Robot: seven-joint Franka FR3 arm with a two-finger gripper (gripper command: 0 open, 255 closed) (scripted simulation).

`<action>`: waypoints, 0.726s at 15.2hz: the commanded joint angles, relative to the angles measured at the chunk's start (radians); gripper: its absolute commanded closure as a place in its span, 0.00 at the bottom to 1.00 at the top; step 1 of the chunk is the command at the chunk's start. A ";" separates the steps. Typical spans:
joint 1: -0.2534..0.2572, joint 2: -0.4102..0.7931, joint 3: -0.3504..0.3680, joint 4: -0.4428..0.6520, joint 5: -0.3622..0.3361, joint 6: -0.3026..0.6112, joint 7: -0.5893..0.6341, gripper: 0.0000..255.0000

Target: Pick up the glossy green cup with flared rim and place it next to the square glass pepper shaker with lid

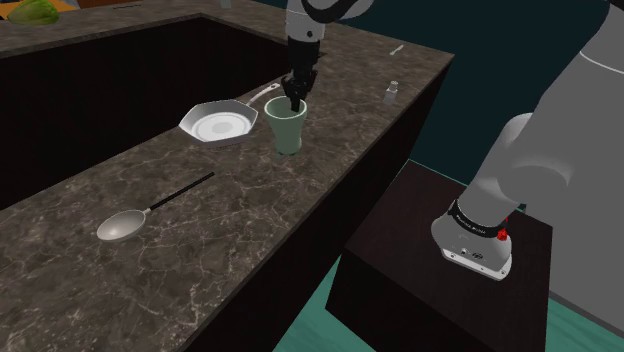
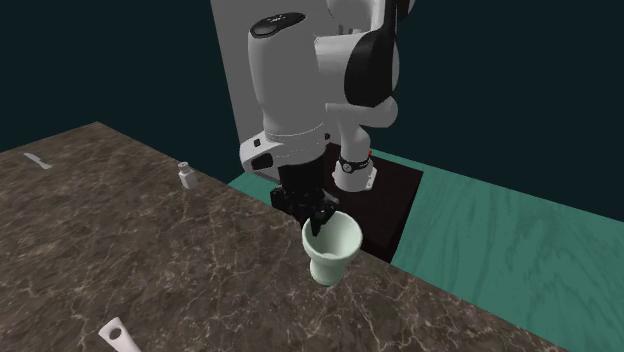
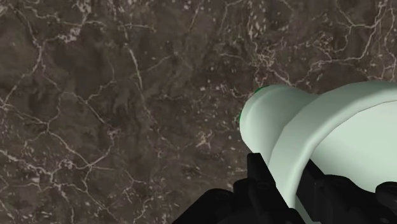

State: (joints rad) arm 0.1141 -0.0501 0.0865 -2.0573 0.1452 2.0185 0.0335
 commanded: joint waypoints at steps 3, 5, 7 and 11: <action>-0.002 -0.015 -0.002 0.038 -0.002 -0.053 0.004 1.00; -0.002 -0.020 -0.002 0.059 -0.003 -0.079 0.007 1.00; -0.002 -0.025 -0.003 0.081 -0.004 -0.105 0.010 1.00; -0.003 -0.031 -0.004 0.128 -0.006 -0.158 0.016 1.00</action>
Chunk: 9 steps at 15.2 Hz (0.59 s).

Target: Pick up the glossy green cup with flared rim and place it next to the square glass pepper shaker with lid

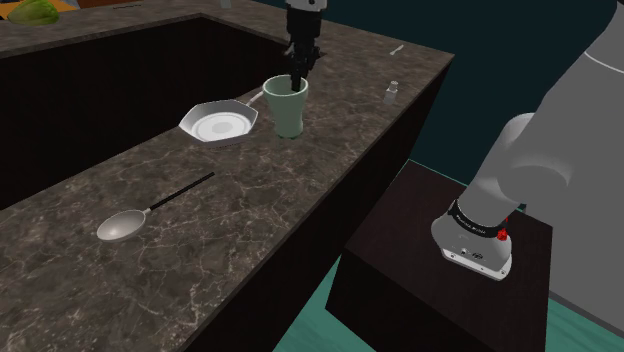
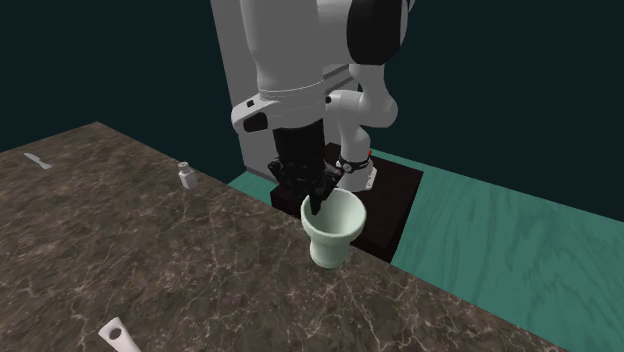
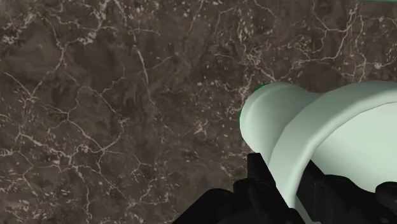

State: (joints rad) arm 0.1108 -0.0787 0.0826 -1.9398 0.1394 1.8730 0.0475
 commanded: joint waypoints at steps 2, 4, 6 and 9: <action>0.000 -0.004 0.000 0.035 -0.001 -0.039 0.005 1.00; -0.001 -0.005 -0.001 0.061 -0.002 -0.065 0.008 1.00; -0.001 -0.005 -0.001 0.088 -0.003 -0.092 0.011 1.00; -0.001 -0.003 -0.002 0.130 -0.004 -0.132 0.016 1.00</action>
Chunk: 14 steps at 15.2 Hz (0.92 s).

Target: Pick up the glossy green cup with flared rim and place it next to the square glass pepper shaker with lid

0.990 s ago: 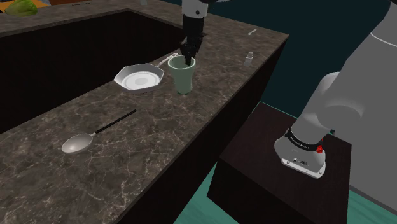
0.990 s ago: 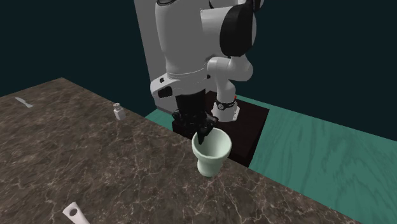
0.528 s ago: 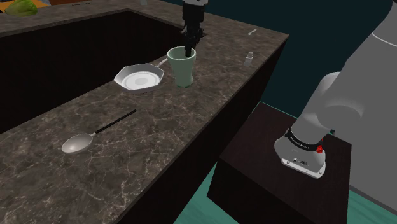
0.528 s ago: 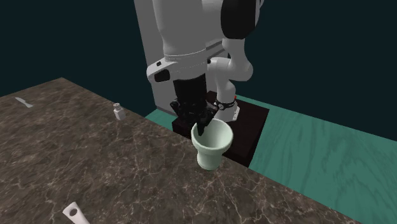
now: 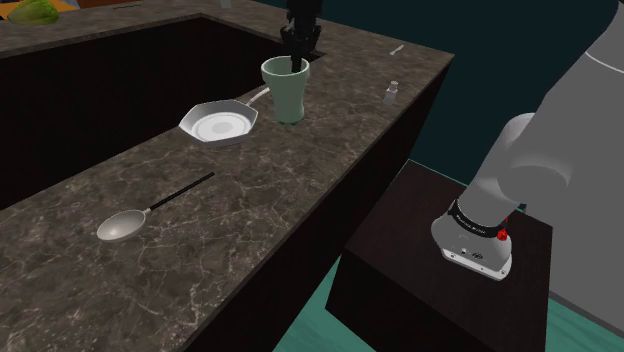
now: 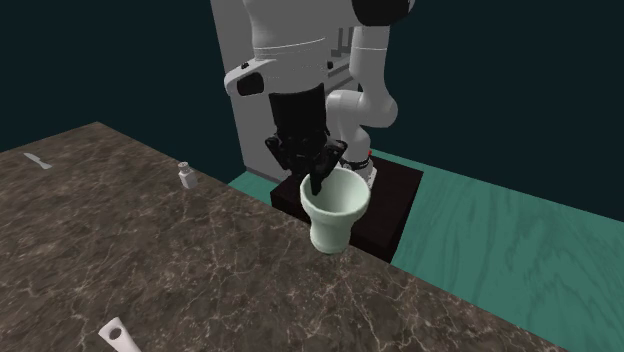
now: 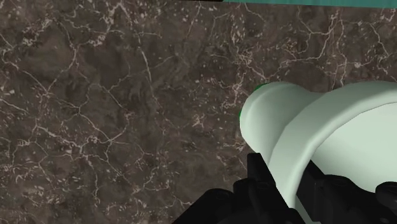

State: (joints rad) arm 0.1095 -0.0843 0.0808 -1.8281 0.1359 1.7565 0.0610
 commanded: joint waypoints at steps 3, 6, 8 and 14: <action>0.000 0.006 0.000 0.063 -0.002 -0.056 0.007 1.00; -0.012 0.002 -0.014 0.074 -0.003 -0.075 -0.015 1.00; -0.034 -0.008 -0.040 0.065 -0.004 -0.081 -0.063 1.00; -0.099 -0.012 -0.120 0.065 -0.013 -0.104 -0.205 1.00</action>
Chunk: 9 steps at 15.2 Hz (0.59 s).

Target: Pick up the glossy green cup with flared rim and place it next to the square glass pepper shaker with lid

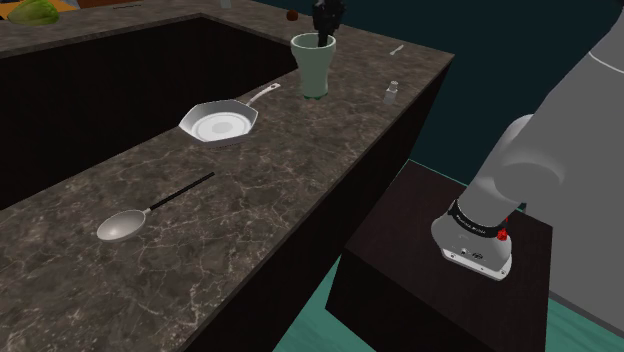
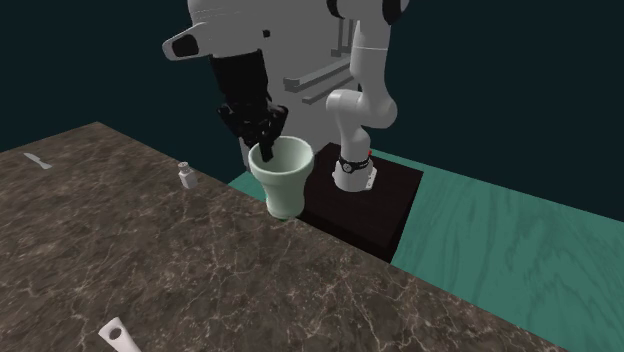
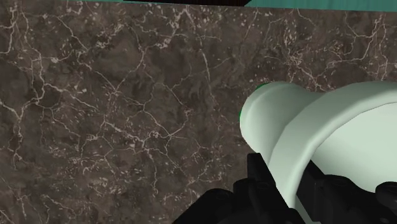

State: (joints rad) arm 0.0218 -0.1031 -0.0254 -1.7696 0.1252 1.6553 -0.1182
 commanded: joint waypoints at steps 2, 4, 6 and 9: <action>-0.033 0.014 -0.040 0.016 -0.005 -0.011 -0.073 1.00; -0.055 0.025 -0.066 0.030 -0.007 -0.020 -0.120 1.00; -0.077 0.040 -0.092 0.049 -0.009 -0.030 -0.168 1.00; -0.111 0.070 -0.131 0.087 -0.009 -0.047 -0.239 1.00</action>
State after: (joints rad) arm -0.0799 -0.0406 -0.1455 -1.6993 0.1159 1.6199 -0.3361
